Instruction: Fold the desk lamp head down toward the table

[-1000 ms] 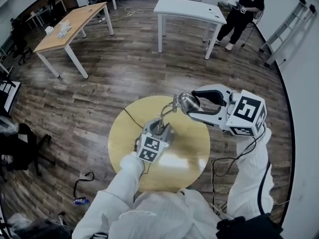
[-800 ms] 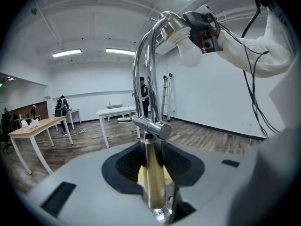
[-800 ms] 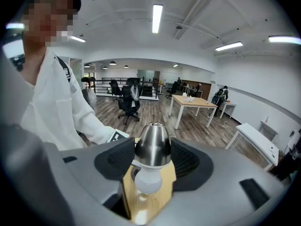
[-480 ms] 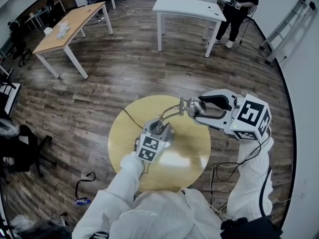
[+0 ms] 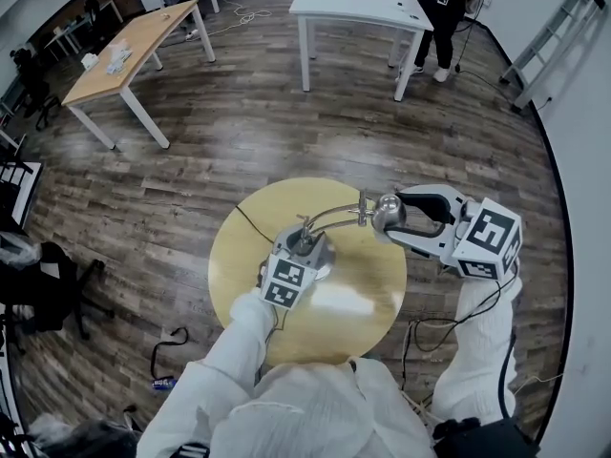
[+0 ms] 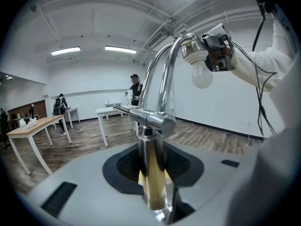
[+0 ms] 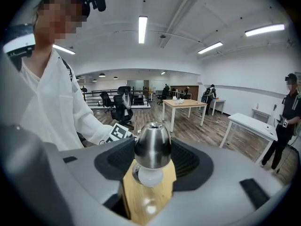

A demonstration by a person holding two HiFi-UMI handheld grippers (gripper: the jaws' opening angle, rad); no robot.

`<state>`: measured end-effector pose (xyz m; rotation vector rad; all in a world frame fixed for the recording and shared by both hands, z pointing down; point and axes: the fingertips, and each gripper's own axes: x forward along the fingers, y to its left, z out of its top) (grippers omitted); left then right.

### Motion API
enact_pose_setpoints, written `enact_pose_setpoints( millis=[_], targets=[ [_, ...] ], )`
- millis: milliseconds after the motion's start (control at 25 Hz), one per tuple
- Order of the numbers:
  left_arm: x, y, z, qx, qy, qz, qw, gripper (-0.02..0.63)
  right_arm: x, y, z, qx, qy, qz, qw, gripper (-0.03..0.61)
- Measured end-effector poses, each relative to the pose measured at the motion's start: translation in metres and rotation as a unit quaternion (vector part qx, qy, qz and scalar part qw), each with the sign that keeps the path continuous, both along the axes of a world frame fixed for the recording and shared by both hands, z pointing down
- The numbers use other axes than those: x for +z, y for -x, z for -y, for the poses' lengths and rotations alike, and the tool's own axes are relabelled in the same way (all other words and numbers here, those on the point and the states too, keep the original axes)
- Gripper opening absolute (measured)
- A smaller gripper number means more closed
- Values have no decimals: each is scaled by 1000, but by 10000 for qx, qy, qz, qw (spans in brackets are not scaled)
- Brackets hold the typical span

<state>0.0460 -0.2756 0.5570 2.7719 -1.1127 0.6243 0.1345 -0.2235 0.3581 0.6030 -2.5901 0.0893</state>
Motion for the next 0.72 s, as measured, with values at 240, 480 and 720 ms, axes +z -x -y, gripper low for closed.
enact_pose_setpoints(
  millis=[240,480,720],
  targets=[
    [5,-2,-1,-60,8,111,9999,112,20,-15,-5,36,83,142,9999,230],
    [9,-2,3,-252,35,146,9996,112,54,-30,-7,171,110,-15,9998,230],
    [11,-5,6,-399,50,177,9990,112,84,-44,-8,294,275,110,9991,232]
  ],
)
